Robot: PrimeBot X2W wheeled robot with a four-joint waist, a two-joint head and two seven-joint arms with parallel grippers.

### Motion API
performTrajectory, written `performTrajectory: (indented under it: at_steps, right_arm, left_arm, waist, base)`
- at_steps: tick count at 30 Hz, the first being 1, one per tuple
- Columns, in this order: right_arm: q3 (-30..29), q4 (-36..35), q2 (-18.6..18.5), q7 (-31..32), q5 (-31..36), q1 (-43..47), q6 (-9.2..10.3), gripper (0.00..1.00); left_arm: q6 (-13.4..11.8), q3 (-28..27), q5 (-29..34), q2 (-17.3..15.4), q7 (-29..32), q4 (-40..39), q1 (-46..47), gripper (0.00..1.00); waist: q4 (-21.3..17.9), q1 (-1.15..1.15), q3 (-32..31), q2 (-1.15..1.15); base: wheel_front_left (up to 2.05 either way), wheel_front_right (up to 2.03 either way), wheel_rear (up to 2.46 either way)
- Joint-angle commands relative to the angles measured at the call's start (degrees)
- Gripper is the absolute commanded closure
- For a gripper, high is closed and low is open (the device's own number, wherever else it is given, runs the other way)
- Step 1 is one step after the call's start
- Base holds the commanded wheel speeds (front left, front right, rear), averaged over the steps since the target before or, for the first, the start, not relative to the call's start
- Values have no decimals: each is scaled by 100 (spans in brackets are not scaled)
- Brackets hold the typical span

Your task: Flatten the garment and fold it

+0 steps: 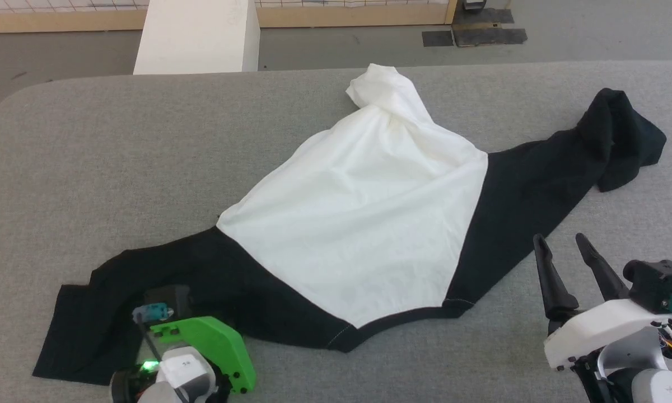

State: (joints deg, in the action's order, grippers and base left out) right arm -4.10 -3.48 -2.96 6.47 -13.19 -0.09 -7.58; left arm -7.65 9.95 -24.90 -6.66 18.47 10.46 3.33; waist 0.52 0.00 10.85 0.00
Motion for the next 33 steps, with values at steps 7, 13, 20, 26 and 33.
performTrajectory:
  at_steps: [7, 13, 20, 26, 33]
  right_arm:
    - [-37, 48, 8, 10, -59, -126, 9, 0]
    - [-114, 66, 8, 82, -61, -92, 9, 0]
    - [-373, 82, 8, 351, 3, 73, 9, 0]
    - [-406, 41, 8, 442, -17, 87, 9, 0]
    - [-330, -22, 8, 499, -43, 112, 9, 0]
  left_arm:
    - [143, 264, -54, 50, 34, 334, -41, 100]
    - [101, 137, -61, -4, -306, 146, -105, 100]
    - [26, -18, -39, -214, -466, -762, -398, 100]
    - [-32, 44, -72, -216, -318, -1155, -594, 82]
    - [-110, 202, -146, -101, -94, -939, -760, 0]
  waist:
    - [110, 0, -13, 0]
    - [202, 0, -49, 0]
    - [383, 0, -150, 0]
    - [480, 0, -190, 0]
    - [502, 0, -190, 0]
  base:
    - [0, 0, 0]
    - [0, 0, 0]
    - [0, 0, 0]
    - [0, 0, 0]
    - [0, 0, 0]
